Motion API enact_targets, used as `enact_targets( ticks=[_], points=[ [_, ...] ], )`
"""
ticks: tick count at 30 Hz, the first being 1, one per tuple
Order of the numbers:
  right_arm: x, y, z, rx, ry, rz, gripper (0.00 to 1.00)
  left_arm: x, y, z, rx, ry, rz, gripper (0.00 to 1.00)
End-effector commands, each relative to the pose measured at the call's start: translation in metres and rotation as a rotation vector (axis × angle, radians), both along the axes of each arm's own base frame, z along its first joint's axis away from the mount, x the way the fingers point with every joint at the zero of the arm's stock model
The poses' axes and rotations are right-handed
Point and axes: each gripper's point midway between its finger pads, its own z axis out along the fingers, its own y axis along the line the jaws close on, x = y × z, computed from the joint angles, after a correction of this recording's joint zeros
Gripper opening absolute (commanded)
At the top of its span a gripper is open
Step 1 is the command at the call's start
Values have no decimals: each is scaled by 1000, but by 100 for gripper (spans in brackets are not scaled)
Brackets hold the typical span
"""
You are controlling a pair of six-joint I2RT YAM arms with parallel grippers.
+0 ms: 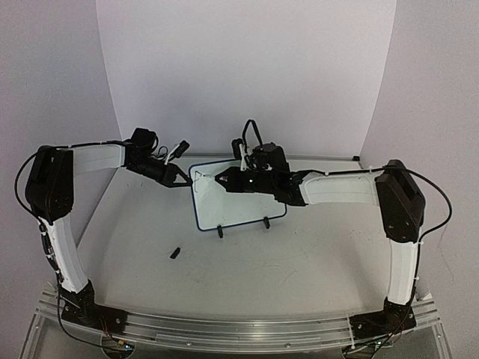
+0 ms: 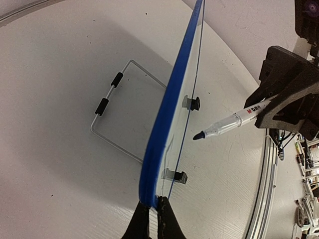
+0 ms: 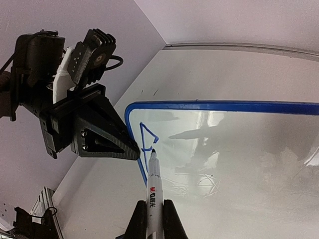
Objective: Write a sentence on the whiteboard
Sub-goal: Write on the whiteboard with the whiteboard marker without the cap.
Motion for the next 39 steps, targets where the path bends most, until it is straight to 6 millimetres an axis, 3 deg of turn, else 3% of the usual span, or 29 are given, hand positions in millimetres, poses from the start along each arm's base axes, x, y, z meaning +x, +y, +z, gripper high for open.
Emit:
enact_targets(
  ticks=[1, 22, 35, 39],
  points=[
    [9, 3, 14, 36, -24, -11, 0, 5, 3, 15, 35, -90, 3, 0],
    [15, 9, -4, 18, 7, -16, 0, 5, 2, 15, 36, -92, 0, 0],
    [-4, 4, -40, -41, 81, 36, 0, 5, 2, 15, 36, -91, -2, 0],
    [-4, -4, -40, -52, 78, 10, 0, 5, 2, 14, 36, -89, -2, 0]
  ],
)
